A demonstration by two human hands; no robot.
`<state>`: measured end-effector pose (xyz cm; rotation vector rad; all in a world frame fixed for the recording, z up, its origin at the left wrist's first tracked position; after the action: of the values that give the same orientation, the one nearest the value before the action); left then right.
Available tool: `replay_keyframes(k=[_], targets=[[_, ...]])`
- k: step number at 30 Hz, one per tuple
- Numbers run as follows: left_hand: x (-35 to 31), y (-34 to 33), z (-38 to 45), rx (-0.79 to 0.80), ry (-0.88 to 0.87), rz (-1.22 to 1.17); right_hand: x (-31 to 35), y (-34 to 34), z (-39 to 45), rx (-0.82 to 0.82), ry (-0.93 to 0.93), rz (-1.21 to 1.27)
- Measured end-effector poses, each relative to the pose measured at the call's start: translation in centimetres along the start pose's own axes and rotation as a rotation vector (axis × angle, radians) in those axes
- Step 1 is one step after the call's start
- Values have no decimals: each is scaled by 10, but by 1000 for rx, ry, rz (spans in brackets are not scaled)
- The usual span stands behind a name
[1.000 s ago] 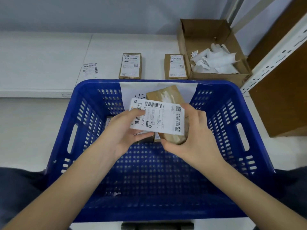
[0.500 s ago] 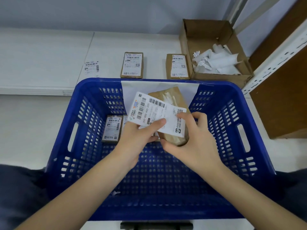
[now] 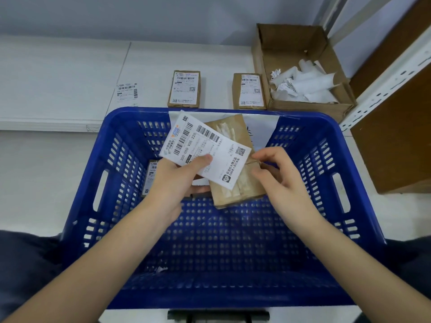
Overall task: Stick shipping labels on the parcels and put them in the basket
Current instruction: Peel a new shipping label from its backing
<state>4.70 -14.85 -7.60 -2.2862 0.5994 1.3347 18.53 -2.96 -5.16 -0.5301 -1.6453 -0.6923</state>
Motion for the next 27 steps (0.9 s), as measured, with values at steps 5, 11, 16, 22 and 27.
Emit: replay_keyframes(k=[5, 11, 16, 22, 27], targets=[[-6, -1, 0, 31, 2, 3, -1, 2, 1, 22, -84, 81], [-12, 3, 3, 74, 34, 44, -5, 4, 4, 12, -161, 125], [-34, 20, 9, 38, -23, 83, -2, 12, 6, -65, -159, 93], [-30, 5, 5, 153, -54, 317, -6, -3, 1, 26, -219, 123], [-28, 7, 10, 142, -87, 409, -11, -6, 1, 61, -178, 97]])
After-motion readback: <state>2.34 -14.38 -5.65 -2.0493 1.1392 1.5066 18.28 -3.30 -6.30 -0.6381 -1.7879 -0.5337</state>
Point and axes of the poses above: each hand's wrist, its own z-axis towards the middle knuckle, its own y-axis out of the back of the hand, x = y × z, the point moved 8 cm from there along z, towards the middle knuckle
